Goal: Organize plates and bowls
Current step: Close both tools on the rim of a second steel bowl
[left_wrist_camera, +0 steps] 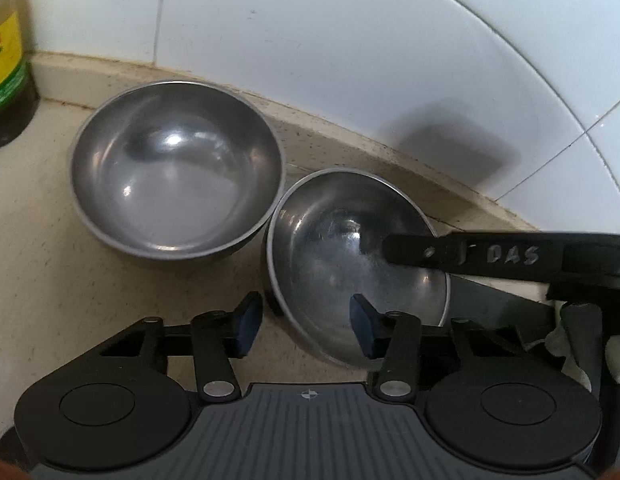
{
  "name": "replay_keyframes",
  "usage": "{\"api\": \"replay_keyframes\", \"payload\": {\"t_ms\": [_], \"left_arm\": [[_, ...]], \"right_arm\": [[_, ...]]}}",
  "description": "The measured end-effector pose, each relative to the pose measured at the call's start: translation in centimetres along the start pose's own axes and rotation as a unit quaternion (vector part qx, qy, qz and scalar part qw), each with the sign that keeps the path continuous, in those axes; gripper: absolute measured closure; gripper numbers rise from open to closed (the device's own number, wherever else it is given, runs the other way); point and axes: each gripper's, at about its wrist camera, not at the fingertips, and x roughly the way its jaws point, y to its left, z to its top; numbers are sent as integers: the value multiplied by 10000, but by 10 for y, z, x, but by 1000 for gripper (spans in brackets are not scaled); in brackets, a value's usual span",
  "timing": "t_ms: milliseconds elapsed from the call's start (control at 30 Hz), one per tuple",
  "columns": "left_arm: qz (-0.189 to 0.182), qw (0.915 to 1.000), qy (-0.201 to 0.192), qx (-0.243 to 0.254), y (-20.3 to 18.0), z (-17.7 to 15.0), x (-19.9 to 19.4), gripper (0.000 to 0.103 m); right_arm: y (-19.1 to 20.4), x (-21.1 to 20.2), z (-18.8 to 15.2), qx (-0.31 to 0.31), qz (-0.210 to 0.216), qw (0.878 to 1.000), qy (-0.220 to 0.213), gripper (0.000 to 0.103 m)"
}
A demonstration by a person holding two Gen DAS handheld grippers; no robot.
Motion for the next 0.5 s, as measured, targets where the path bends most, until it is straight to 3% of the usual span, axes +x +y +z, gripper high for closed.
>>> {"api": "replay_keyframes", "payload": {"t_ms": [67, 133, 367, 500], "left_arm": [[34, 10000, -26, 16, -1, 2, 4, 52], [102, 9999, -65, 63, -1, 3, 7, 56], [244, 9991, -128, 313, 1, 5, 10, 66], [379, 9969, -298, 621, -9, 0, -3, 66]], "right_arm": [[1, 8, 0, -65, 5, 9999, 115, 65], [1, 10, -1, -160, 103, 9998, 95, 80], [-3, 10, -4, -125, 124, 9998, 132, 84], [-1, 5, -13, -89, 122, 9998, 152, 84]]}}
